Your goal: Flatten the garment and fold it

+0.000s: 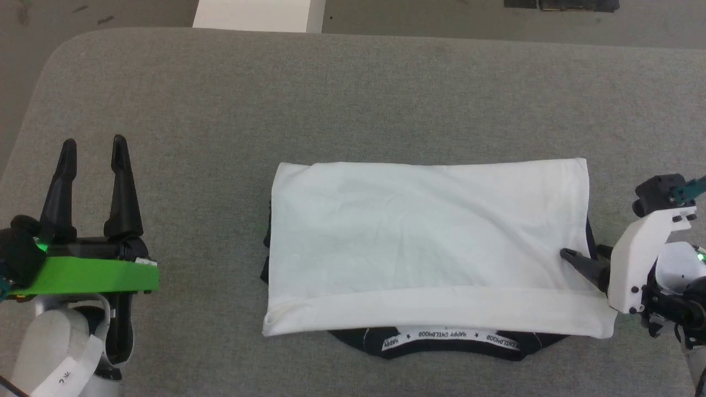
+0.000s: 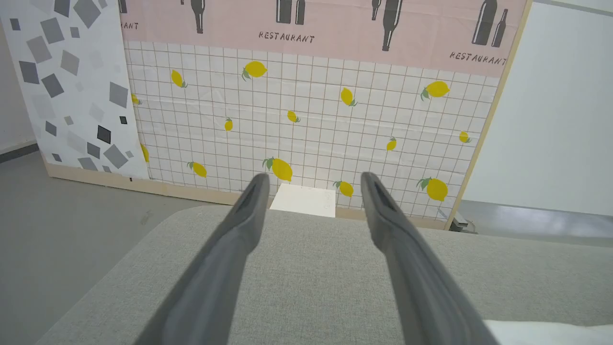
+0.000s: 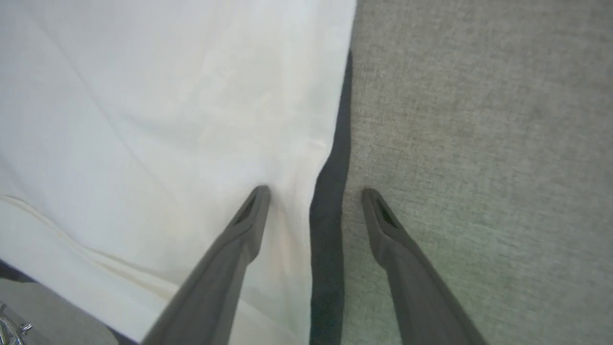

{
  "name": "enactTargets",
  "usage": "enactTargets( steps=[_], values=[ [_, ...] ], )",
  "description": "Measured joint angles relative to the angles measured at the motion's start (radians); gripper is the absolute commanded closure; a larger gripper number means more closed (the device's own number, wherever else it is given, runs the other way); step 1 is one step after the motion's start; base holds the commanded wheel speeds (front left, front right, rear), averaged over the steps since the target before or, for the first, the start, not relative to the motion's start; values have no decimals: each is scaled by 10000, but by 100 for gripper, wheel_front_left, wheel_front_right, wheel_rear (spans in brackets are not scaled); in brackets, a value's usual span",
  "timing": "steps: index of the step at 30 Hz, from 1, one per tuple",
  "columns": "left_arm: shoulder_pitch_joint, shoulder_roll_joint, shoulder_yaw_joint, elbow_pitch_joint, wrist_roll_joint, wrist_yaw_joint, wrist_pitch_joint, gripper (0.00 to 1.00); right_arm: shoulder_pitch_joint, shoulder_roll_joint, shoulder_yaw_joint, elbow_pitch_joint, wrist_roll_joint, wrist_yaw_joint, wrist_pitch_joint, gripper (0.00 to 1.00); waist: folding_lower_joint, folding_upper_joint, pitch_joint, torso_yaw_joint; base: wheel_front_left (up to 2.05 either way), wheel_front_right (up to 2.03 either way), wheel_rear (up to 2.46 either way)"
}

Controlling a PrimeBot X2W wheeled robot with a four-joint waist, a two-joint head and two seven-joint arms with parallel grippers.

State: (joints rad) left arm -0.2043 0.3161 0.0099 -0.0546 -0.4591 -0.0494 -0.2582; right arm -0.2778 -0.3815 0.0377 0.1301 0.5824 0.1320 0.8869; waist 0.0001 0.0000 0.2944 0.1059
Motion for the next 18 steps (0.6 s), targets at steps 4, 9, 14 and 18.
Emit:
enactTargets(
  steps=[4, 9, 14, 18],
  values=[
    [61, -502, 510, 159, 318, -410, 0, 0, -288, -86, 454, 288, 198, -2, -201, 0, 0, 0, 97, 53, 0, 0, 0],
    [161, -855, 794, 397, 604, -662, 0, 0, -631, 23, 1237, 577, 719, -10, -405, 0, 0, 0, 97, 72, 0, 0, 0],
    [160, -1047, 823, 510, 644, -736, 0, 0, -932, -8, 1701, 905, 1028, -17, -637, 0, -1, 0, 100, 111, 0, 0, 0],
    [160, -1106, 809, 581, 702, -742, 0, 0, -1127, -109, 1941, 1220, 1068, -4, -692, 86, -1, 0, 64, 125, 0, 0, 0]
  ],
)
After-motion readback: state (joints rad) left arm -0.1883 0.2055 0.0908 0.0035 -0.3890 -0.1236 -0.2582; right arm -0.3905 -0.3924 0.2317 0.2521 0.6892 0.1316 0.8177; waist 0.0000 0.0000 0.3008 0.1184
